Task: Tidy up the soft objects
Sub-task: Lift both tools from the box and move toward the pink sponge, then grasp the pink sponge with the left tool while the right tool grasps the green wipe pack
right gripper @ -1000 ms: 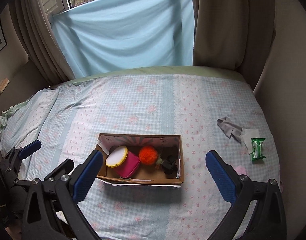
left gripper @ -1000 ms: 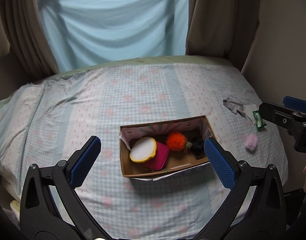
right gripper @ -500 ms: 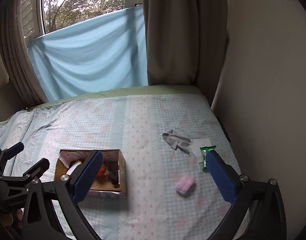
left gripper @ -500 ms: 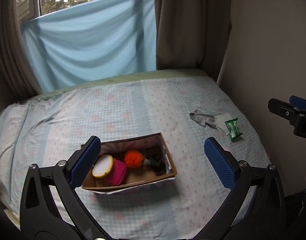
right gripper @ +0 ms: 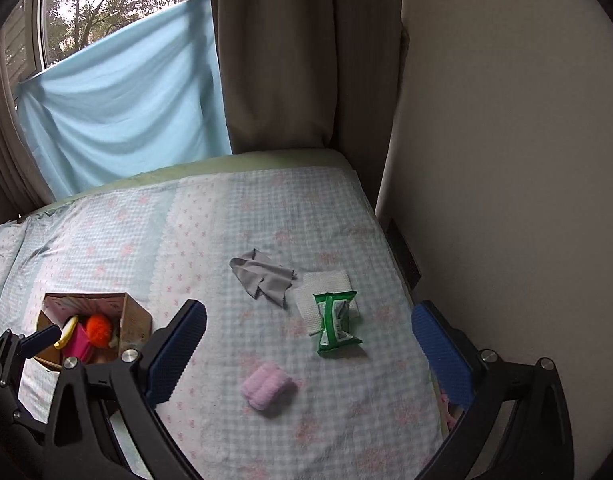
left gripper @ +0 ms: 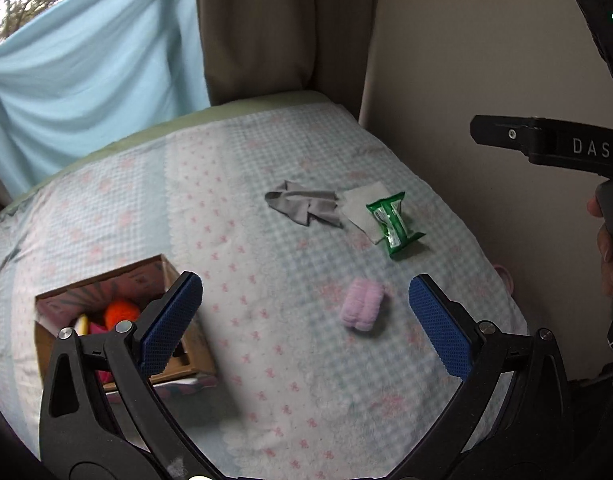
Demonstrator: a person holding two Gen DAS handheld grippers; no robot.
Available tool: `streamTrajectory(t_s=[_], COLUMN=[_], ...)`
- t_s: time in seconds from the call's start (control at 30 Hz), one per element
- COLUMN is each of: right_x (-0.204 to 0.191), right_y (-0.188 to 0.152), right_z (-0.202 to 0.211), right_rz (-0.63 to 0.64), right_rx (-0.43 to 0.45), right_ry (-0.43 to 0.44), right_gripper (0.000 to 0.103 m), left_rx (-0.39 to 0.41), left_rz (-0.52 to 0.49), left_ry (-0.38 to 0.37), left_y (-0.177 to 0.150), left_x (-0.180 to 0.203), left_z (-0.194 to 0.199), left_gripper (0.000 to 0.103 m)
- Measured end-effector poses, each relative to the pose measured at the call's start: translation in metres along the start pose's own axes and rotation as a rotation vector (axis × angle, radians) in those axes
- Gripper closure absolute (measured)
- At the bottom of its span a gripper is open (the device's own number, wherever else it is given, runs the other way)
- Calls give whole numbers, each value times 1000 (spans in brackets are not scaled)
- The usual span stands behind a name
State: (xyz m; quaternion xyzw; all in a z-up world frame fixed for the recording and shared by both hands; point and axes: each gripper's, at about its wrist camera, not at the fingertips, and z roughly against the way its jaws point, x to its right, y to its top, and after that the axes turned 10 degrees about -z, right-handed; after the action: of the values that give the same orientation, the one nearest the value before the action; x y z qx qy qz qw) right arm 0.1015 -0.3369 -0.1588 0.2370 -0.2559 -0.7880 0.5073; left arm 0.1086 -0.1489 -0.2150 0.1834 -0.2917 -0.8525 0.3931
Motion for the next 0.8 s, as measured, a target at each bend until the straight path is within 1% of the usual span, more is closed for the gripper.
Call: streamTrajectory(t_s=[0.1, 0.23, 0.4, 0.47, 0.57, 0.63, 0.7, 0.77, 0.8], right_x=[18, 39, 58, 64, 69, 71, 74, 78, 80], right_y=[-11, -31, -51, -56, -63, -66, -69, -71, -71], right_z=[-42, -100, -169, -194, -227, -246, -260, -272, -277], right_rz=[-1, -11, 1, 0, 2, -2, -3, -10, -14], right_rx=[-48, -107, -140, -148, -167, -178, -181, -187, -195], right_ry=[22, 61, 64, 70, 71, 80, 84, 91, 92], right_gripper=[1, 1, 2, 5, 12, 20, 22, 30, 35], left_rx=[-30, -65, -111, -122, -134, -145, -164, -182, -187], left_rz=[-36, -68, -83, -85, -79, -73, -67, -61, -59], left_ry=[-35, -75, -98, -98, -99, -104, -122, -132, -137], left_y=[-4, -18, -34, -39, -45, -48, -53, -57, -59], left_x=[25, 51, 71, 76, 82, 85, 89, 91, 92], left_z=[-43, -98, -158, -177, -203, -218, -230, -239, -242], left_gripper=[0, 0, 0, 0, 2, 8, 16, 20, 25])
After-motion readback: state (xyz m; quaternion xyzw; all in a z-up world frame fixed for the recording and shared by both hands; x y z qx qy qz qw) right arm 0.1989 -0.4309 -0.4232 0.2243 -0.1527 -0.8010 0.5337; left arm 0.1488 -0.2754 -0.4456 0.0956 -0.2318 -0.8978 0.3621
